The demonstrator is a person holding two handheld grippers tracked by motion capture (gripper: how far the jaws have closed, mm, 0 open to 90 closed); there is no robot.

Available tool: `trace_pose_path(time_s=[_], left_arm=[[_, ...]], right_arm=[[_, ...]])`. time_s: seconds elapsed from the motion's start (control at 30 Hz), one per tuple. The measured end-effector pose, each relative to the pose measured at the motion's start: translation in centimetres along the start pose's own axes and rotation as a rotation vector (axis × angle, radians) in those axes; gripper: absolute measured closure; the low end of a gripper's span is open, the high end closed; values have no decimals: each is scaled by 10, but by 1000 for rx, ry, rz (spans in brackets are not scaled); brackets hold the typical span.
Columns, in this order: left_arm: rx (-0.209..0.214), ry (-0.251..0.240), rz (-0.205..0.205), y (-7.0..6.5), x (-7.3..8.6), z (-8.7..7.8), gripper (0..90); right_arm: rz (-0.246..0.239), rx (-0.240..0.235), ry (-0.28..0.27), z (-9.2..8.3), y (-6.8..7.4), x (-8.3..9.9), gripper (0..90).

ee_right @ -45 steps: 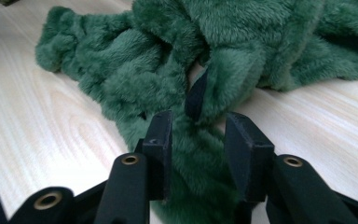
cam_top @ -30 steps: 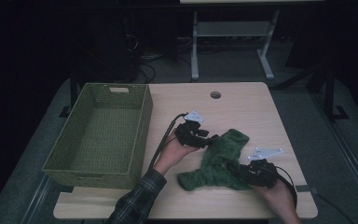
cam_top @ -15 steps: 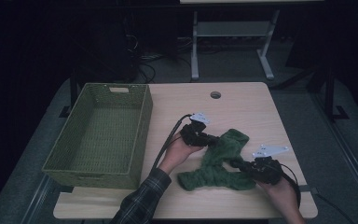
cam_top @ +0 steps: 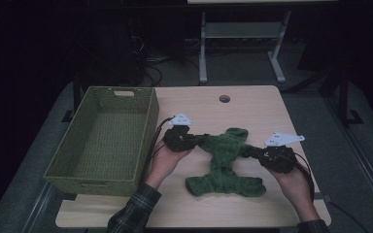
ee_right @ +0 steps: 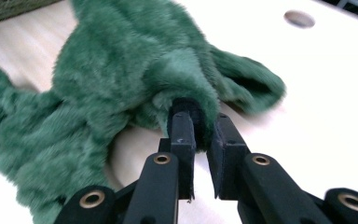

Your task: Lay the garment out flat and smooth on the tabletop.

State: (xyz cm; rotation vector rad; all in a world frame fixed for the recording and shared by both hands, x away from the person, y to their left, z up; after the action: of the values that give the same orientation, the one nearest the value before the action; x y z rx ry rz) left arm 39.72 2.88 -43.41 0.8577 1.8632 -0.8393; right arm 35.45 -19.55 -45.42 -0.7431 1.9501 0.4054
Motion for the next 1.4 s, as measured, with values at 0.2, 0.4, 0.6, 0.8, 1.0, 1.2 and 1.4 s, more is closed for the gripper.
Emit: trace_pose_path(time_s=[0.2, 0.4, 0.6, 0.8, 1.0, 1.2, 1.4], left_arm=[[-80, 30, -41, 8, 22, -11, 860], [-96, 100, -80, 13, 49, -5, 860], [-100, 181, -97, 20, 76, 6, 858], [-115, 196, -83, 20, 83, 9, 827], [-139, 148, -76, 20, 65, -6, 600], [-130, 103, -43, 16, 44, -10, 493], [-126, 98, 18, 28, 28, 2, 500]], right_arm=[[-30, 2, -14, 13, -5, -13, 827], [4, -21, 61, 38, -11, 5, 826], [37, -51, 115, 52, -10, 25, 823], [67, -55, 146, 59, -12, 38, 755], [78, -46, 105, 42, -15, 36, 621], [119, -58, 61, 29, -19, 21, 609], [132, -60, 39, 34, -29, 8, 609]])
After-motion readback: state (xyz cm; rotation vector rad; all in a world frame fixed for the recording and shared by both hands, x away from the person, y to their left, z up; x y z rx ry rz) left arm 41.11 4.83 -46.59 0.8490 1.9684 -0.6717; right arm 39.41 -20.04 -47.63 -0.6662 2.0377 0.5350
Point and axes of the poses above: each handheld gripper's, and its own axes: z roughly forward along the jaws, x roughly out of its underside, y roughly to its left, the point moved 8 cm from there along z, roughly forward along the jaws, and after that the axes turned 11 degrees about -y, right-handed, at the moved point
